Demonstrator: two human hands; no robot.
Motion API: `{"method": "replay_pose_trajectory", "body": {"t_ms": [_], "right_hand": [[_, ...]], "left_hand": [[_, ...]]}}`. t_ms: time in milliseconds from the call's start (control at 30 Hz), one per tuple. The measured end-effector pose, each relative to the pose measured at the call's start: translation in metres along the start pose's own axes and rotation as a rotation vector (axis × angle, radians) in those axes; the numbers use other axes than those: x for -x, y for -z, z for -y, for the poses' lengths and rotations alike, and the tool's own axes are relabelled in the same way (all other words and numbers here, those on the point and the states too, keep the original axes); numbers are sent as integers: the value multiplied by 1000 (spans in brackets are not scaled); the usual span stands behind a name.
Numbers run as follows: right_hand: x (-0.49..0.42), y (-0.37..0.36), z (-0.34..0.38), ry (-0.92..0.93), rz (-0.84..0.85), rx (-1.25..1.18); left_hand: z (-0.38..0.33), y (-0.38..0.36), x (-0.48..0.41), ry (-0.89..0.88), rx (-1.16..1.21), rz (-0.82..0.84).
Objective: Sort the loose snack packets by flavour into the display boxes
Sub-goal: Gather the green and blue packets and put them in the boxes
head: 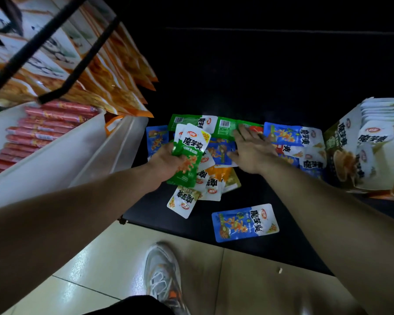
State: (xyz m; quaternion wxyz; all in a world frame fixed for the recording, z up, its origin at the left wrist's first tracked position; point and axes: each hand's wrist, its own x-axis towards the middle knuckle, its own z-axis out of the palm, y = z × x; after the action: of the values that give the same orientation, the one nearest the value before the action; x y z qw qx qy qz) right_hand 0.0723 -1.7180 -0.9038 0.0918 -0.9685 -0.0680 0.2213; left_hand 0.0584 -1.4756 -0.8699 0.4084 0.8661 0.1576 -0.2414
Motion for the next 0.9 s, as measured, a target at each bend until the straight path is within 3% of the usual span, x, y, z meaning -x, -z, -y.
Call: {"method": "replay_pose_trajectory", "body": {"t_ms": [267,400,567,800,900], "right_hand": [[73,-46,-23,167,-95,22],[62,-22,-30,98,-240,-1],[35,-12,-39,-2,-74,75],[32,2,-42,47,-57,73],[34,4,-44,103,-148,-32]], "left_hand": [[14,-5,2,36,-87,32],[10,-10,6,8,-94,59],[-2,-16,13,-17,-77,59],[-7,-22,17,-43,-99,83],[-6,-21,17,-34,-99,92]]}}
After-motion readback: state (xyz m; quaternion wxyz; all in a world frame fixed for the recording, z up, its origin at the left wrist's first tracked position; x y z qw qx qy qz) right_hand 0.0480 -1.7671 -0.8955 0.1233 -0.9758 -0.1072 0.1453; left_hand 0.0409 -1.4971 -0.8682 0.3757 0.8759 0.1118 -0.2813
